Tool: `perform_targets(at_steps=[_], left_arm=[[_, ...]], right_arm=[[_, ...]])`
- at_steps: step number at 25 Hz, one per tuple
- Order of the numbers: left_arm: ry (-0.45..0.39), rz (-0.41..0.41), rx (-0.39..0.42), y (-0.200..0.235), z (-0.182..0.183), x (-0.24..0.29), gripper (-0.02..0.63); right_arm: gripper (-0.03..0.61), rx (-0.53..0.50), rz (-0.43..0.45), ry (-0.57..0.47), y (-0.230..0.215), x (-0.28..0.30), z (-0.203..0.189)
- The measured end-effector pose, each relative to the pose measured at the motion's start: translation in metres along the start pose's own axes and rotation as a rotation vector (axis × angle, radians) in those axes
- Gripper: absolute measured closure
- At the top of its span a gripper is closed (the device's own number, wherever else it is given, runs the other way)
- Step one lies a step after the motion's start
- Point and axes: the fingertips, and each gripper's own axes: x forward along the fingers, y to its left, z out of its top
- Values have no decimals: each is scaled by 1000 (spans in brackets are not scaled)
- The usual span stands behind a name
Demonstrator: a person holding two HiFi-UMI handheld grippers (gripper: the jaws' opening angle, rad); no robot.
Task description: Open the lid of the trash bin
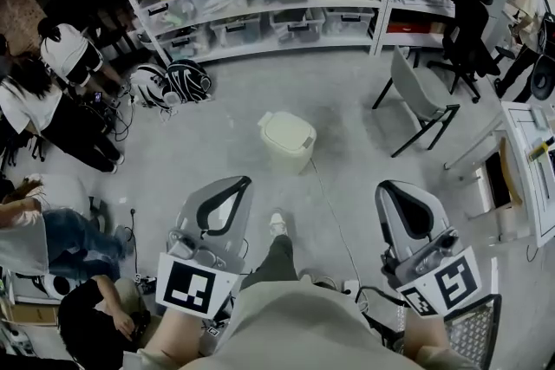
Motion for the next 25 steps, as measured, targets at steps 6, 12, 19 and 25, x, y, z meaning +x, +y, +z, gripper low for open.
perform_targets(at_steps=[6,12,19,25], left_arm=[[-25,-5,3,24,-6,24,612],[0,-13,-18,65,-20,60,612],[17,-40,-70,134,-42,114,612],[11,-70,-70,195,-56,164,612]], right_arm=[[575,-1,0,31,-16,35,-13],[575,5,1,69,-35,91,-22],[575,15,-37,111,-63,175,-32],[575,37,-86,129,-87,246,-43]])
